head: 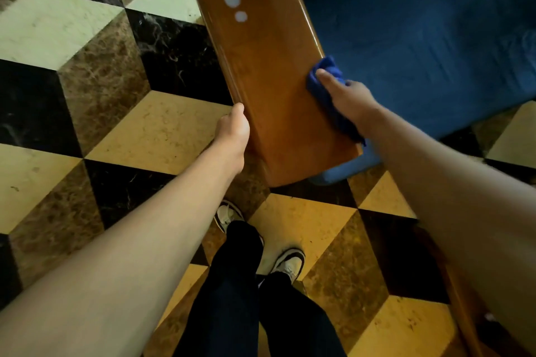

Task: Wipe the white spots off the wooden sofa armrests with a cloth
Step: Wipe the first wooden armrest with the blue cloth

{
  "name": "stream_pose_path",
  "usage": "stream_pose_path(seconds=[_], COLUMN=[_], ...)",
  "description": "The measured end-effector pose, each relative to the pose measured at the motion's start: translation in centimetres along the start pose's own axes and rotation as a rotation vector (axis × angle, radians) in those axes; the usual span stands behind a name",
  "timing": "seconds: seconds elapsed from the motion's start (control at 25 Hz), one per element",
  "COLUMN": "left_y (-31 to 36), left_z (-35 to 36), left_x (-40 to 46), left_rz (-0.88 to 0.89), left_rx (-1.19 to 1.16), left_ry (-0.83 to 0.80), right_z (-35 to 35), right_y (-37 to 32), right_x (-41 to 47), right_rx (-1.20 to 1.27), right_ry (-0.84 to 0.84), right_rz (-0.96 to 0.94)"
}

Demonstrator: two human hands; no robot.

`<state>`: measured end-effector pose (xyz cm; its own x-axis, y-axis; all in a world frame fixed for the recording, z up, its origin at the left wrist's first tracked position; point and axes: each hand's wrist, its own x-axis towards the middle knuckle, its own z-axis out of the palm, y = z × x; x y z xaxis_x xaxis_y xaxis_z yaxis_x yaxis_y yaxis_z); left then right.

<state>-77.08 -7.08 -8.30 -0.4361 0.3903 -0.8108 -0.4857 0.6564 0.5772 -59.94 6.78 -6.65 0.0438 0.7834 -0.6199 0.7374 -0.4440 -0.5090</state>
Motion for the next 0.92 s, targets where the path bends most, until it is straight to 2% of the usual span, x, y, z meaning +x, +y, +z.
stream_pose_path(seconds=[0.12,0.2,0.24,0.32,0.4,0.48,0.56,0.64,0.76,0.92], left_y=[0.9,2.3,3.3,5.4,7.4,8.7,10.1,11.7,14.9,18.0], left_z=[-0.9,-1.3,-1.3,-1.4,-1.5,-1.7,-2.1,-2.4,-2.8,-3.2], left_x=[1.8,3.0,3.7,5.3,6.8,8.1,9.8,11.3,13.7,15.4], left_rz=[-0.066,-0.101,-0.118,-0.166,-0.192,-0.198,-0.184,-0.186,-0.196,-0.254], left_rx=[-0.02,-0.064,-0.109,-0.205,-0.242,-0.259,-0.27,-0.27,-0.294,-0.288], left_ry=[-0.044,-0.069,-0.089,-0.126,-0.149,-0.154,-0.174,-0.19,-0.188,-0.226], right_z=[-1.3,-0.9,-0.5,1.5,5.3,9.2,12.2,13.8,14.7,14.2], right_y=[2.4,4.4,5.4,6.2,4.7,1.7,-1.8,-5.9,-11.9,-13.0], right_x=[-0.5,-3.4,-4.9,-8.1,-10.5,-11.2,-9.9,-7.6,-3.5,-3.4], right_rx=[0.208,0.161,0.048,-0.333,-0.638,-0.765,-0.857,-0.842,-0.714,-0.579], right_ry=[-0.027,0.041,0.069,0.09,0.16,0.171,0.173,0.236,0.285,0.291], right_rz=[0.147,0.08,-0.031,-0.25,-0.306,-0.362,-0.509,-0.549,-0.457,-0.33])
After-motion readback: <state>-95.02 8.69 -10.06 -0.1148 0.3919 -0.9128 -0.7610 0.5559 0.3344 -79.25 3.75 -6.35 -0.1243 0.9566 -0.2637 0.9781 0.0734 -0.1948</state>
